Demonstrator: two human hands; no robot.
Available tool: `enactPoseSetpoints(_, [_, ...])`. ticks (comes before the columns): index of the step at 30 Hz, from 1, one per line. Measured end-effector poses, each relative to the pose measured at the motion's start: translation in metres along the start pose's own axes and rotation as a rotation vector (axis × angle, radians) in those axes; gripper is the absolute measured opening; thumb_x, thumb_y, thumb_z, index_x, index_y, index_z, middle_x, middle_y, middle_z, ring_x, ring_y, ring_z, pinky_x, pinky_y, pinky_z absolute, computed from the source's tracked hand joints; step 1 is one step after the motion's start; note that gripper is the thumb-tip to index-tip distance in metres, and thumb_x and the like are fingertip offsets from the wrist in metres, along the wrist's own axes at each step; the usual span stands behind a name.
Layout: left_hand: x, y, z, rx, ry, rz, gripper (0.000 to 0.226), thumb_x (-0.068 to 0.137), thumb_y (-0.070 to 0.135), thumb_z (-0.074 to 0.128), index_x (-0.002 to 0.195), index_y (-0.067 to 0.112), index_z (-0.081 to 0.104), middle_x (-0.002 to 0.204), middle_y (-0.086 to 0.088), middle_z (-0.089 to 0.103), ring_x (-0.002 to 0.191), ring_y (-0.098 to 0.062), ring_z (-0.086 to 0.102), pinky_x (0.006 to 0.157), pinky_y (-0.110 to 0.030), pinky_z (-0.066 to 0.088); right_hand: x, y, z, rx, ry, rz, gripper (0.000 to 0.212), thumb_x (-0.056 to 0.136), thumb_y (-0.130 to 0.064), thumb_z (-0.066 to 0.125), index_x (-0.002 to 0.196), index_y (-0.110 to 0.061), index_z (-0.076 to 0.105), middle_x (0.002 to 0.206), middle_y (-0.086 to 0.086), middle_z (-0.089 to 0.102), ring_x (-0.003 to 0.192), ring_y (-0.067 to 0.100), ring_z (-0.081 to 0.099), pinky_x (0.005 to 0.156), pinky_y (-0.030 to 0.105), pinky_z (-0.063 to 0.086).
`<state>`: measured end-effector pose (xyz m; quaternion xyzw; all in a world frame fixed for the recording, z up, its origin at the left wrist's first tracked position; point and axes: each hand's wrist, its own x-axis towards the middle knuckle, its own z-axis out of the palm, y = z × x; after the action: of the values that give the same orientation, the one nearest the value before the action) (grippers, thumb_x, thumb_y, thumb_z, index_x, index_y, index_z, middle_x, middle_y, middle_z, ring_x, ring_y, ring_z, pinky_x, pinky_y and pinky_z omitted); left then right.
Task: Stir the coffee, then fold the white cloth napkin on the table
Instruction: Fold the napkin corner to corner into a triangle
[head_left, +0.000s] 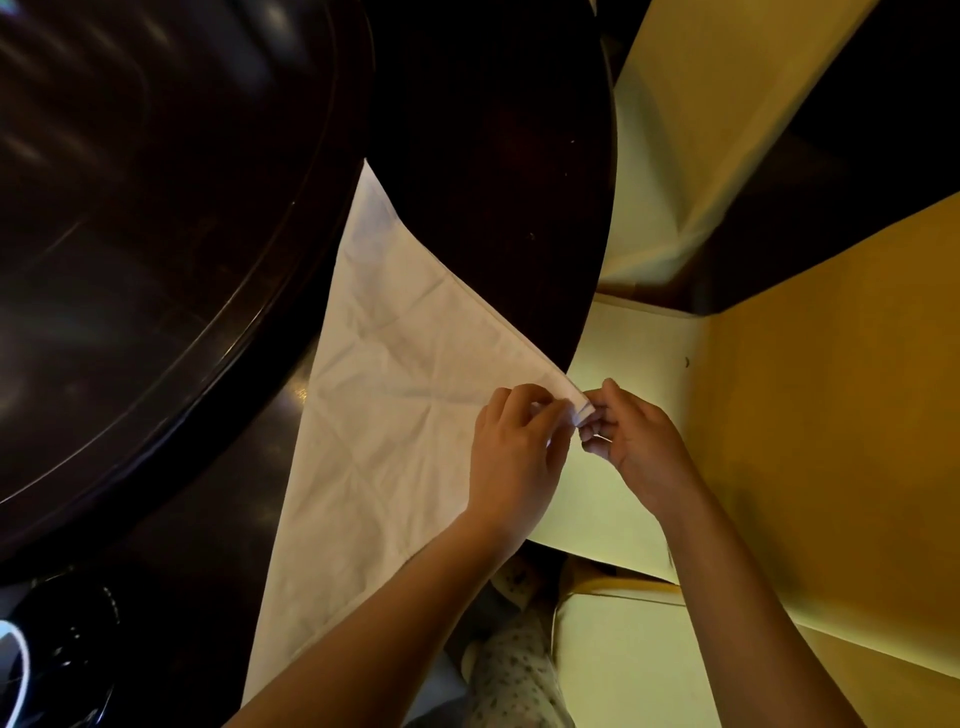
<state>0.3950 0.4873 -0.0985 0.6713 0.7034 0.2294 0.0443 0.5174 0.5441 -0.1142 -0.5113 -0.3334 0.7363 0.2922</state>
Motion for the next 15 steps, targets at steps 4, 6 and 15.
enactPoseSetpoints(4, [-0.001,-0.001,0.002,-0.007,0.004,0.007,0.014,0.084,0.021,0.063,0.095,0.016,0.07,0.099,-0.004,0.065,0.086,-0.018,0.055,0.072,-0.024,0.042,0.0,-0.002,-0.002,-0.133,-0.044,0.015,0.034,0.095,-0.035,0.044,0.084,-0.01,0.065,0.074,0.006,0.062,0.065,0.014,0.055,0.067,0.028,0.048])
enactPoseSetpoints(6, [-0.004,-0.004,0.002,-0.009,0.025,0.013,0.016,0.082,0.021,0.065,0.097,0.015,0.068,0.104,-0.006,0.064,0.09,-0.02,0.055,0.073,-0.027,0.046,0.002,-0.003,-0.002,-0.179,-0.034,-0.006,0.027,0.093,-0.029,0.052,0.081,-0.009,0.064,0.069,0.005,0.059,0.06,0.014,0.051,0.061,0.026,0.045])
enactPoseSetpoints(15, [-0.026,-0.022,-0.007,0.185,-0.131,-0.026,0.069,0.076,0.02,0.071,0.137,0.01,0.041,0.146,-0.011,0.04,0.135,-0.029,0.035,0.109,-0.046,0.033,0.006,-0.004,0.001,-0.219,-0.028,-0.083,0.025,0.092,-0.01,0.053,0.07,-0.009,0.064,0.064,0.003,0.06,0.051,0.01,0.05,0.054,0.024,0.043])
